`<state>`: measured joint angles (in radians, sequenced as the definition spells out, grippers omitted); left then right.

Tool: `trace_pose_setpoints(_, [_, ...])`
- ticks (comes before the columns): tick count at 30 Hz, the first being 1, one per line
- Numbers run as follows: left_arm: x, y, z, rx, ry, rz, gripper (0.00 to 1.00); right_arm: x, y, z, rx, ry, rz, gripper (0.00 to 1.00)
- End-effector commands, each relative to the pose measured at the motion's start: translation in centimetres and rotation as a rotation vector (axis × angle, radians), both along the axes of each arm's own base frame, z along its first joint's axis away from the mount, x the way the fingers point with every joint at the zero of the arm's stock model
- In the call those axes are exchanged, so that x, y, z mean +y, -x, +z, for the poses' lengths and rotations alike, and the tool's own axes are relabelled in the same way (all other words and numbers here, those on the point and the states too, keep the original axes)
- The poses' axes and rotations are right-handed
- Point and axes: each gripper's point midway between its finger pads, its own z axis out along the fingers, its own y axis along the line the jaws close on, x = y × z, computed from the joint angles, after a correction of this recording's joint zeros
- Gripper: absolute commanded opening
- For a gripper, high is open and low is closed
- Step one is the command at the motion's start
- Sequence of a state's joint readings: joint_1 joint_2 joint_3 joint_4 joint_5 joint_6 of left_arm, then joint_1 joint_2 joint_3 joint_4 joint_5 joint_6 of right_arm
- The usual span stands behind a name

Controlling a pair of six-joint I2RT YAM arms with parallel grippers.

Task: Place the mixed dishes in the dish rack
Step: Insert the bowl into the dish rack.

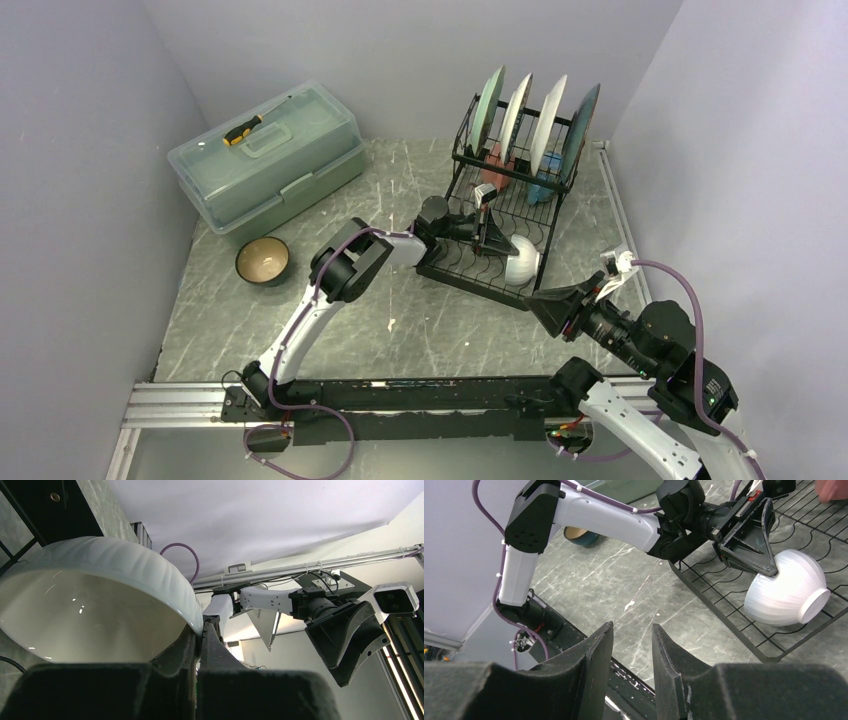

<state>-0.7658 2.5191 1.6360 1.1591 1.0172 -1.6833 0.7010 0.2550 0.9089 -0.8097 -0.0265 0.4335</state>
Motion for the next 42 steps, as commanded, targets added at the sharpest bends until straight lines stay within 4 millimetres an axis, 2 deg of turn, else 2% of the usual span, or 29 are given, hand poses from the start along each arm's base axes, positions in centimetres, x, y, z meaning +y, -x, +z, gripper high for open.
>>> trace_pose_setpoints(1, [2.0, -2.2, -0.1, -0.018, 0.015, 0.057, 0.00, 0.2, -0.3, 1.1, -0.036, -0.023, 0.000, 0.37])
trace_pose_setpoints(15, [2.8, -3.3, -2.7, -0.016, -0.093, 0.073, 0.00, 0.1, -0.2, 1.1, -0.041, -0.021, 0.000, 0.37])
trace_pose_setpoints(27, [3.3, -2.8, -4.5, -0.023, -0.195, 0.056, 0.00, 0.1, -0.2, 1.3, -0.047, -0.020, 0.002, 0.37])
trace_pose_setpoints(34, [3.6, -2.8, -4.9, -0.047, -0.276, 0.061, 0.20, 0.3, -0.2, 1.3, -0.047, -0.029, 0.008, 0.37])
trace_pose_setpoints(42, [3.4, -2.6, -4.3, -0.063, -0.269, 0.058, 0.28, 0.2, -0.1, 1.2, -0.041, -0.036, 0.009, 0.38])
